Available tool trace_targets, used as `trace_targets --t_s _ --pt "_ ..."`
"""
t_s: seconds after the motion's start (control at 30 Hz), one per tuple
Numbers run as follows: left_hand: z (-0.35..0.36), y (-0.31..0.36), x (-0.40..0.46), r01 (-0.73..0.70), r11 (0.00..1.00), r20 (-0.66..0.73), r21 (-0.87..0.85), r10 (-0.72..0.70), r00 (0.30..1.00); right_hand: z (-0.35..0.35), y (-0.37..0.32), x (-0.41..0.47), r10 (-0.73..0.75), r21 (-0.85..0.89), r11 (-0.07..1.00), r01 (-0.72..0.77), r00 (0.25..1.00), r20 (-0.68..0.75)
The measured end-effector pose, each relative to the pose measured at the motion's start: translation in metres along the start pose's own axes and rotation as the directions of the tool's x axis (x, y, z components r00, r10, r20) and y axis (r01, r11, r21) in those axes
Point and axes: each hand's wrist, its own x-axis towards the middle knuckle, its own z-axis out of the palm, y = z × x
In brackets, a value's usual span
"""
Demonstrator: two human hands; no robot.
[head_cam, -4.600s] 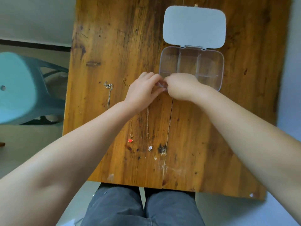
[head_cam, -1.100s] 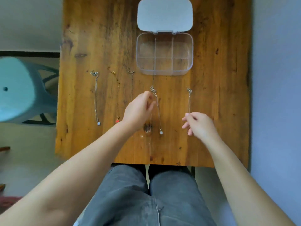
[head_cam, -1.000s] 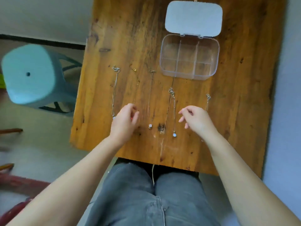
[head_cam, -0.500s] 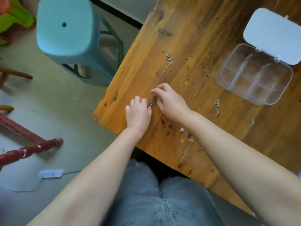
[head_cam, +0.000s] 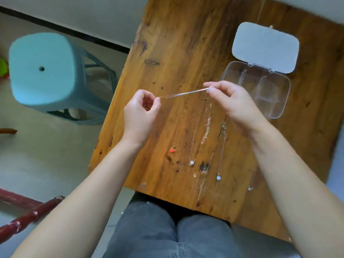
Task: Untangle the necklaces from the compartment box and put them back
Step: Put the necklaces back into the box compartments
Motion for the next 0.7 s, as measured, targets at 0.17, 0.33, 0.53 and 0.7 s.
trace_targets --t_s 0.17,0.33,0.53,0.7 --pt "0.085 0.052 0.030 -0.128 0.987 0.192 -0.100 0.146 0.970 -0.061 0.001 0.013 0.210 0.626 0.779 -0.025 0.952 -0.224" --pt "0.158 0.076 0.061 -0.178 0.983 0.284 -0.048 0.185 0.941 -0.062 0.020 0.062 0.310 0.537 0.835 -0.119 0.909 -0.280" --pt "0.159 0.073 0.074 -0.242 0.968 0.400 0.072 0.194 0.896 -0.054 0.028 0.075 0.390 0.532 0.821 -0.208 0.885 -0.256" --pt "0.096 0.031 0.026 -0.206 0.967 0.334 0.148 0.147 0.931 -0.022 0.033 0.024 0.146 0.127 0.986 -0.110 0.932 -0.332"
